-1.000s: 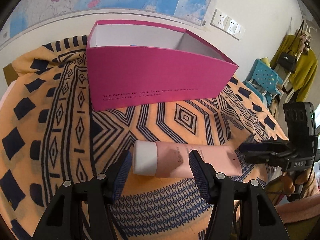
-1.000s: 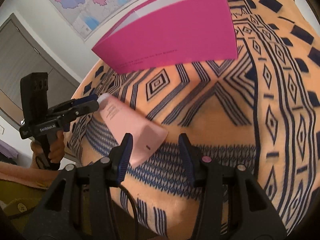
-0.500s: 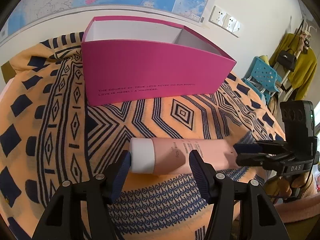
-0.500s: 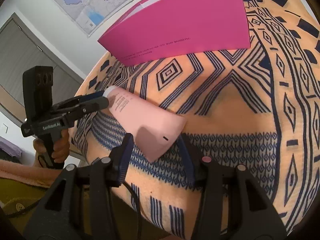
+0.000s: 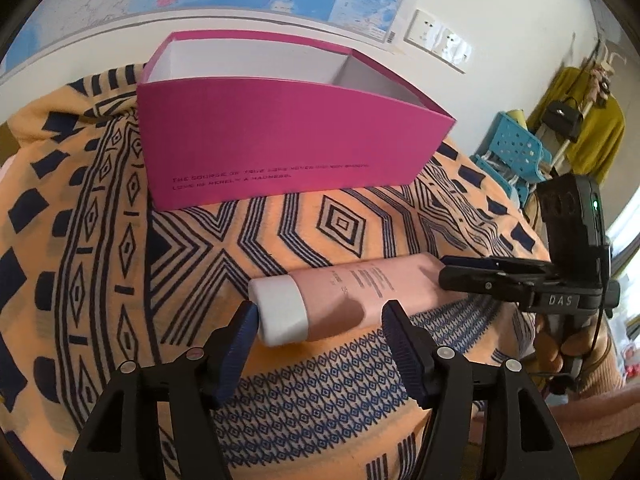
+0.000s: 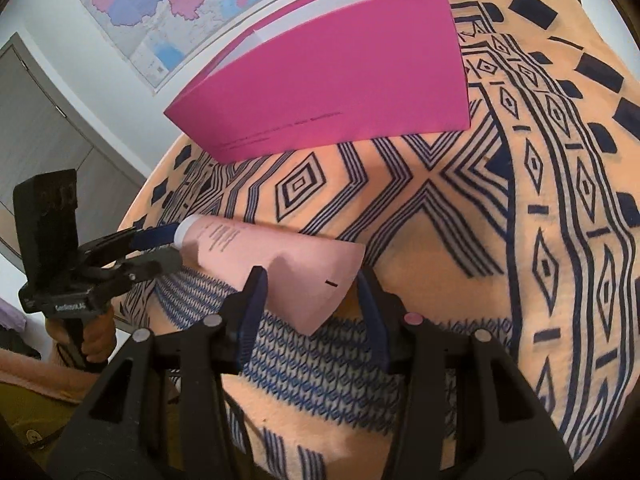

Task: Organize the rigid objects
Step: 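Lift the pink tube with the right tool and carry it toward the magenta box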

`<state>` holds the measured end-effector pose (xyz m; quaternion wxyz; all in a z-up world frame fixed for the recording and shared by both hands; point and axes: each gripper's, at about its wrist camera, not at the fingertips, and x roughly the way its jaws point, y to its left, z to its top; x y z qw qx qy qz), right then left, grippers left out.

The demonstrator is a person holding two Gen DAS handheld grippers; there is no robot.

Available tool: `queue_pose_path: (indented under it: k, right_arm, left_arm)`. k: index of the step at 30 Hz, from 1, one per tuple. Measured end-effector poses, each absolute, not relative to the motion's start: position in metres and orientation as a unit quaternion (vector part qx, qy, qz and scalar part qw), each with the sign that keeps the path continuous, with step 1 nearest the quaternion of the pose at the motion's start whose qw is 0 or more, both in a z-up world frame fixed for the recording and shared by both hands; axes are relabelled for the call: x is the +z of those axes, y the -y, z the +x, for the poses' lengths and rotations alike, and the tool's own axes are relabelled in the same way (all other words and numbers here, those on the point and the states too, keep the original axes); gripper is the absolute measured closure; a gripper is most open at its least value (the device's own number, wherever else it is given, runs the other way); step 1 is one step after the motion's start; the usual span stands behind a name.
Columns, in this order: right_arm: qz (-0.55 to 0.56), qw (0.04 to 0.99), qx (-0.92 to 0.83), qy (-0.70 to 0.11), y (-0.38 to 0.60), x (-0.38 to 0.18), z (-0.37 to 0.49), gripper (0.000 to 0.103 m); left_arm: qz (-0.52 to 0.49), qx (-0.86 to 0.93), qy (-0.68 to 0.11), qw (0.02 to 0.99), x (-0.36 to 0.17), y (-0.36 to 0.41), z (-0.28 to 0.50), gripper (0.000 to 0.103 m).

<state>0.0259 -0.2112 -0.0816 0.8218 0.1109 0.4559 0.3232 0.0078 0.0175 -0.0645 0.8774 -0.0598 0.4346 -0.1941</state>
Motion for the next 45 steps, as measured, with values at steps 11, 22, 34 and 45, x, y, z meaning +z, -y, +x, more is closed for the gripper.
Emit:
queue_pose_path:
  k: [11, 22, 34, 45]
  right_arm:
    - [0.115, 0.824, 0.32, -0.452, 0.212, -0.084, 0.026, 0.054]
    - [0.107, 0.84, 0.299, -0.439, 0.212, -0.071, 0.025, 0.054]
    - [0.101, 0.85, 0.297, -0.424, 0.212, -0.06, 0.024, 0.054]
    - [0.095, 0.861, 0.301, -0.399, 0.217, -0.042, 0.026, 0.054]
  left_arm:
    - [-0.055, -0.172, -0.451, 0.874, -0.071, -0.016, 0.012, 0.047]
    - [-0.041, -0.164, -0.432, 0.886, -0.057, -0.003, 0.018, 0.047]
    - [-0.046, -0.16, -0.42, 0.892, -0.048, -0.002, 0.017, 0.047]
    - [-0.048, -0.164, -0.404, 0.899, -0.034, -0.002, 0.018, 0.047]
